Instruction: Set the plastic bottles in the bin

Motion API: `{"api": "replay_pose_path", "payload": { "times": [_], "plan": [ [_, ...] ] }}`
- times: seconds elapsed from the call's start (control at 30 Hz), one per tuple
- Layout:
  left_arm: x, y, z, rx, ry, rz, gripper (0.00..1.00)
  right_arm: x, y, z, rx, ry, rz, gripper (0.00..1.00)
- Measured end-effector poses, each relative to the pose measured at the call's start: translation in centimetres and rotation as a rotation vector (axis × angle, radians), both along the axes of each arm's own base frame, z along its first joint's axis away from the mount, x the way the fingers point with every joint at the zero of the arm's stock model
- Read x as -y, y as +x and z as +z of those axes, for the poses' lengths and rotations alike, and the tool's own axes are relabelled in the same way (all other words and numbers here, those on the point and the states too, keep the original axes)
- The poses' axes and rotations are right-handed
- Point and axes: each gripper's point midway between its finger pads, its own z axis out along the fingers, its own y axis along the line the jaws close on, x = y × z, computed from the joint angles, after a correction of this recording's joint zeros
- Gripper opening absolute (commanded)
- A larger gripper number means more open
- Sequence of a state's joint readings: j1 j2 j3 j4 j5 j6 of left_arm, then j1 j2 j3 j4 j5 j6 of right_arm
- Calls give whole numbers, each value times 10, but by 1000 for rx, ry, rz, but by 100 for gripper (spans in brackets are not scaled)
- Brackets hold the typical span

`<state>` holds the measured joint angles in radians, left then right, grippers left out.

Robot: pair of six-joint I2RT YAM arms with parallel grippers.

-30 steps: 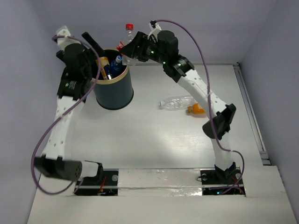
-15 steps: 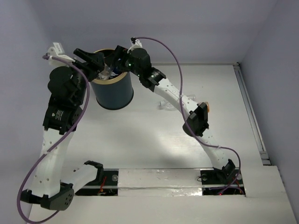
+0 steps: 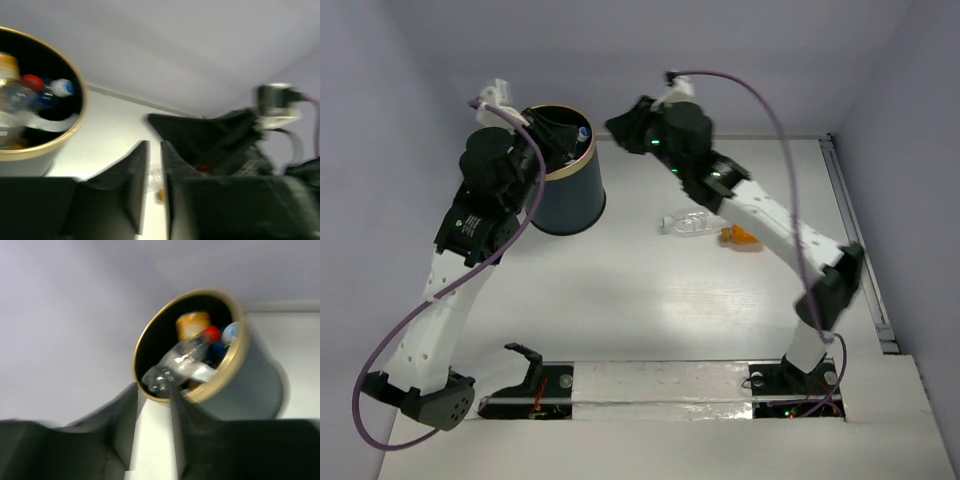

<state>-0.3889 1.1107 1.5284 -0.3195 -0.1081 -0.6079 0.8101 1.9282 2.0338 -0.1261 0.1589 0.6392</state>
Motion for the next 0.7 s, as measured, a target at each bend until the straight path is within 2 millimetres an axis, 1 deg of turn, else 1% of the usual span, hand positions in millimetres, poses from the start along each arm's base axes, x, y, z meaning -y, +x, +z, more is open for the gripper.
{"api": "replay_pose_path", "payload": {
  "times": [0.03,0.07,0.1,0.13,0.17,0.2,0.23,0.27,0.3,0.33,0.43,0.47,0.5,0.53,0.57,0.6,0.63,0.7],
  "plan": [
    [12,-1,-3,-3,8,-35,1,27,-7,10,6,12,-31,9],
    [26,-1,-6,-7,17,-71,0,60,-12,19,13,34,-74,0],
    [42,-1,-10,-13,32,-112,0,89,-16,22,7,45,-110,0],
    [61,3,-21,-35,58,-151,0,131,-18,22,3,55,-176,0],
    [78,5,-30,-49,86,-191,0,163,-21,20,-2,61,-231,0],
    [97,7,-38,-58,120,-233,0,203,-24,11,-9,63,-307,0],
    [113,13,-50,-73,154,-262,0,235,-29,-2,-33,52,-382,0],
    [130,21,-66,-95,195,-292,0,263,-35,-19,-60,38,-440,0],
    [147,28,-87,-120,242,-327,0,283,-44,-35,-85,24,-482,0],
    [162,36,-111,-152,292,-362,0,302,-54,-60,-132,-5,-521,0],
    [191,54,-180,-238,437,-448,0,340,-77,-122,-256,-72,-602,0],
    [199,60,-200,-261,484,-475,0,351,-83,-139,-297,-89,-627,0],
    [206,66,-217,-276,521,-501,0,362,-89,-155,-335,-104,-651,0],
    [212,71,-230,-284,553,-523,12,372,-95,-169,-368,-114,-670,0],
    [219,77,-239,-283,584,-547,21,379,-100,-180,-397,-122,-686,2],
    [225,82,-245,-280,602,-567,28,386,-104,-189,-424,-126,-702,4],
    [231,87,-250,-271,623,-591,43,390,-108,-196,-445,-131,-707,10],
    [243,98,-250,-247,640,-616,57,391,-113,-204,-467,-133,-704,19]
  ]
}}
